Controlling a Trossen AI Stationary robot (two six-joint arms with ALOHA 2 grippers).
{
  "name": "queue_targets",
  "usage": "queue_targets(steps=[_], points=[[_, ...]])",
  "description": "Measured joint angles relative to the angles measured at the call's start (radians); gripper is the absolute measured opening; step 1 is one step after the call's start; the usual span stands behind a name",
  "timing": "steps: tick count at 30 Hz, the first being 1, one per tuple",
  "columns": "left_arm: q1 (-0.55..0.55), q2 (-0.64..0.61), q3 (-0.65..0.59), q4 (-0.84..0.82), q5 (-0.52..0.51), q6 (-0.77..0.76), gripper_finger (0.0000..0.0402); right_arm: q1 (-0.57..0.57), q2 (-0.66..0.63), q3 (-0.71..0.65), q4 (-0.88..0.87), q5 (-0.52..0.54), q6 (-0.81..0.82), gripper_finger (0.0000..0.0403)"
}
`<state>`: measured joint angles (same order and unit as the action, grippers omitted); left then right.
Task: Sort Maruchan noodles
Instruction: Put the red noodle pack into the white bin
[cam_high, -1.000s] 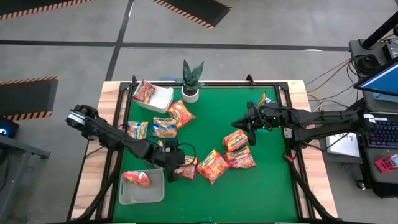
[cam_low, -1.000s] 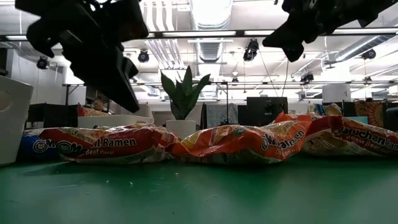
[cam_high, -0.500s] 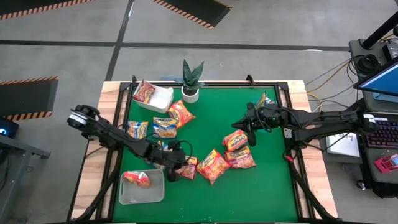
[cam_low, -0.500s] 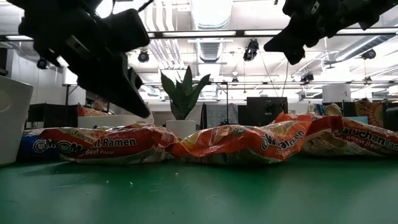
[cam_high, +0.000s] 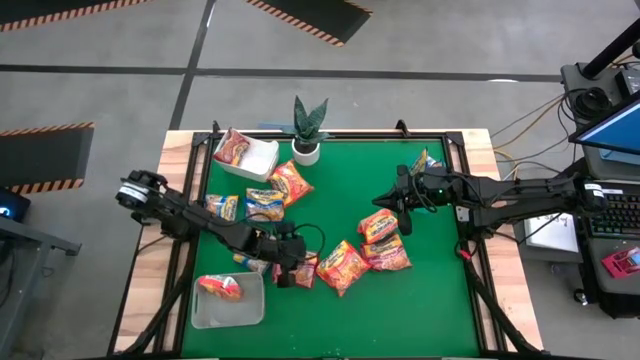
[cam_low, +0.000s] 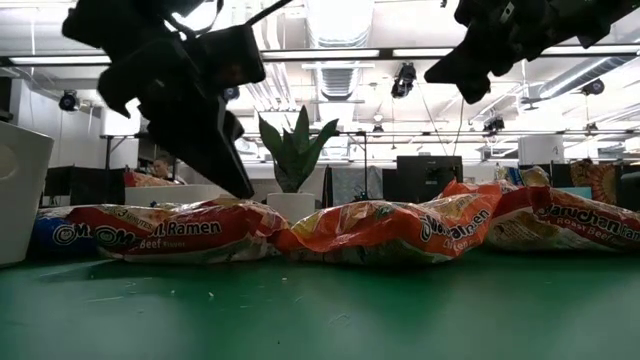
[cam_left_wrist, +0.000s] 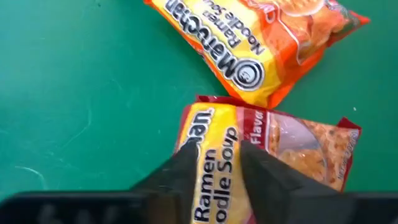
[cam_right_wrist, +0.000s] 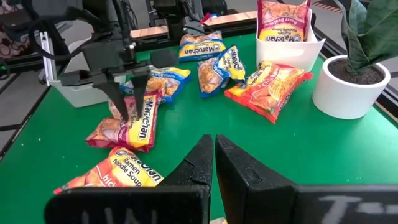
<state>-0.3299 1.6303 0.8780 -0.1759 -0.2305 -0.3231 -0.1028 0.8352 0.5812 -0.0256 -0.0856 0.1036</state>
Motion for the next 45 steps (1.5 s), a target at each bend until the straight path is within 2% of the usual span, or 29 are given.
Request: queue_targets(steps=[6,9,12,15,25,28,33,38,45], points=[[0.007,-0.006,0.012,-0.041,-0.018,-0.025,0.0229,0.000,0.000,0.000,0.000,0.000,-0.001,0.0009],[0.007,-0.026,0.012,-0.112,-0.014,-0.031,0.0277,0.000,0.000,-0.001,0.001,0.000,-0.003,0.0009],[0.007,-0.062,0.006,-0.151,-0.014,-0.041,0.0307,0.000,0.000,-0.006,0.000,0.000,-0.014,0.0009],[0.010,-0.100,-0.032,-0.119,-0.014,-0.053,0.0313,0.000,0.000,-0.012,0.001,0.000,-0.018,0.0009],[0.027,-0.117,-0.295,0.331,0.022,-0.186,0.0289,0.000,0.000,-0.013,0.001,0.000,-0.018,0.0009],[0.027,-0.113,-0.339,0.396,0.022,-0.219,0.0279,0.000,0.000,-0.013,0.001,0.000,-0.018,0.0009],[0.026,-0.113,-0.359,0.408,0.023,-0.241,0.0252,0.000,0.000,-0.013,0.002,0.000,-0.018,0.0009],[0.026,-0.113,-0.354,0.404,0.024,-0.215,0.0193,0.000,0.000,-0.013,0.008,0.000,-0.018,0.0009],[0.026,-0.111,-0.328,0.393,0.023,-0.152,0.0067,0.000,0.000,-0.013,0.008,0.000,-0.018,0.0009]])
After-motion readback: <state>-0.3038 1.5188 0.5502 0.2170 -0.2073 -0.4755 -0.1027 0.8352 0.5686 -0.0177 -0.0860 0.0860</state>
